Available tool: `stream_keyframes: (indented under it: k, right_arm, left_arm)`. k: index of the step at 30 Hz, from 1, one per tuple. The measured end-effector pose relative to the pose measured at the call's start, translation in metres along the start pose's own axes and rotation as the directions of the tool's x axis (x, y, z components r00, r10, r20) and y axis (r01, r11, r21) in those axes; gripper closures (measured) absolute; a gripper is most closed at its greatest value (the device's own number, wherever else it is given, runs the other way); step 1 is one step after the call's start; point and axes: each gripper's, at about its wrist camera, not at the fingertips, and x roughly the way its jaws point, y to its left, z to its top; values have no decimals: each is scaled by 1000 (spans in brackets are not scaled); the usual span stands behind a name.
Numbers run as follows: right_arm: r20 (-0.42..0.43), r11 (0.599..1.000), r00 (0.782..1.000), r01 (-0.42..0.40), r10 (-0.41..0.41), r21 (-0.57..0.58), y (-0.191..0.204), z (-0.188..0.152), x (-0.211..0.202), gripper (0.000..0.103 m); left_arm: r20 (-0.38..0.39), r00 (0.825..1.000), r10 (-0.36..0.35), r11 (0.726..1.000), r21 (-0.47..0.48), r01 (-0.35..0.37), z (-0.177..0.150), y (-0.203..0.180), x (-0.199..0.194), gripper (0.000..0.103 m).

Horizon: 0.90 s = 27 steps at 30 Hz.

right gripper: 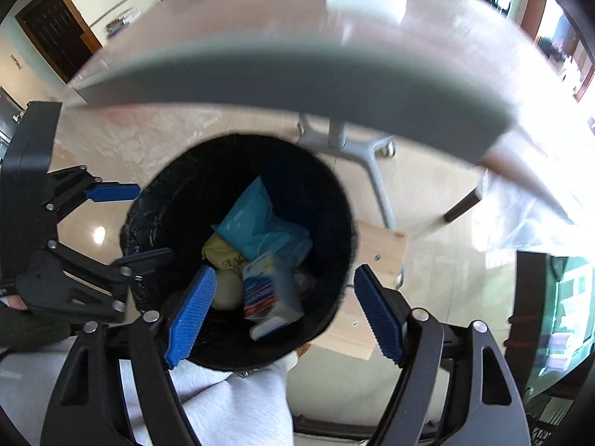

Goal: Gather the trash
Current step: 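Open both tools to drop the paper ball and medicine box into the bin, then move both tools back toward the table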

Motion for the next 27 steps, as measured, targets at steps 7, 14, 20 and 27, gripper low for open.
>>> stream_keyframes:
  k: [7, 14, 20, 27]
  right_arm:
    - [233, 999, 972, 37, -37, 6, -1, 19, -79, 10]
    - [301, 983, 951, 13, -69, 184, -25, 75, -74, 5]
    - [290, 971, 950, 45, -114, 236, -36, 111, -54, 5]
    - [276, 966, 949, 83, -151, 244, -37, 132, -34, 5]
  left_arm:
    - [302, 952, -48, 998, 49, 35, 37, 3, -107, 2]
    - [396, 917, 39, 998, 20, -51, 121, 17, -114, 2]
    - [356, 934, 32, 999, -29, -23, 202, 49, -92, 2]
    - [339, 939, -56, 996, -48, 76, 285, 62, -66, 2]
